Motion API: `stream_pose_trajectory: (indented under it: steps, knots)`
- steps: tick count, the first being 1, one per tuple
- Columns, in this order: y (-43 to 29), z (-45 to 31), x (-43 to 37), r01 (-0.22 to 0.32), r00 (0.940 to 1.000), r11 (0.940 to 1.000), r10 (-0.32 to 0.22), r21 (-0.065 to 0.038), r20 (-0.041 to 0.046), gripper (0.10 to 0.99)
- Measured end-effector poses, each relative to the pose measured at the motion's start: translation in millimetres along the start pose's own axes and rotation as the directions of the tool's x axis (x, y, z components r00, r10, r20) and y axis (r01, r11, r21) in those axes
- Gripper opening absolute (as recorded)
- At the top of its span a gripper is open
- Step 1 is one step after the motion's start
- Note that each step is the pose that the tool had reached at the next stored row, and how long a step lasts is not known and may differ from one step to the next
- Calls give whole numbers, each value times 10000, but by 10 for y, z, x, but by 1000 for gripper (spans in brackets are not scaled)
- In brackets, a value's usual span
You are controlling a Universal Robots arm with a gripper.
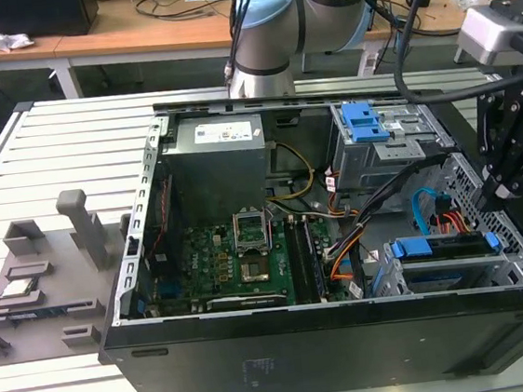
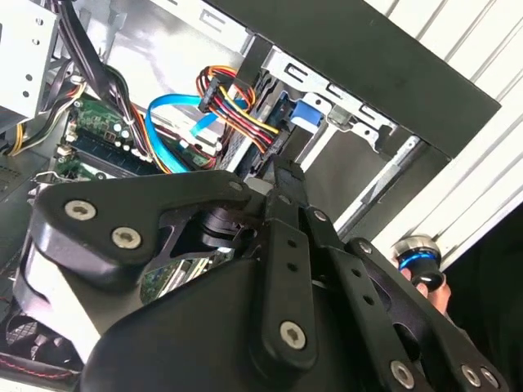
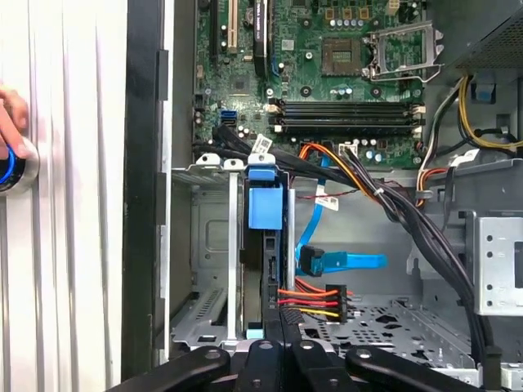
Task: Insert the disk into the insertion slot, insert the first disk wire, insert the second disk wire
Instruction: 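Insert the first disk wire, then insert the second disk wire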
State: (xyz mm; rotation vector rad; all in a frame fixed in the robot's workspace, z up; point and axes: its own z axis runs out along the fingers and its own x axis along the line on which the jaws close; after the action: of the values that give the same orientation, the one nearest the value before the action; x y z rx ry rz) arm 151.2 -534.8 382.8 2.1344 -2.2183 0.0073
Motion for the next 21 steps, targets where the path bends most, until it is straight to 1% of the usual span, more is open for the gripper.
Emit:
stream_pose_trajectory:
  steps: [11,12,13,14,15,17,18,21]
  knots:
    - [0,-2,0,0,10000,10000,0,0,3,106]
    - [0,-2,0,0,10000,10000,0,0,3,114]
    - [0,-2,0,0,10000,10000,0,0,4,169]
    - [0,-2,0,0,10000,10000,0,0,4,169]
    - [0,-2,0,0,10000,10000,0,0,4,239]
    - [1,0,-1,2,10000,10000,-2,-1,10,239]
    - [7,5,-3,1,10000,10000,-1,-1,28,239]
    - [41,19,-17,3,10000,10000,-3,-3,68,239]
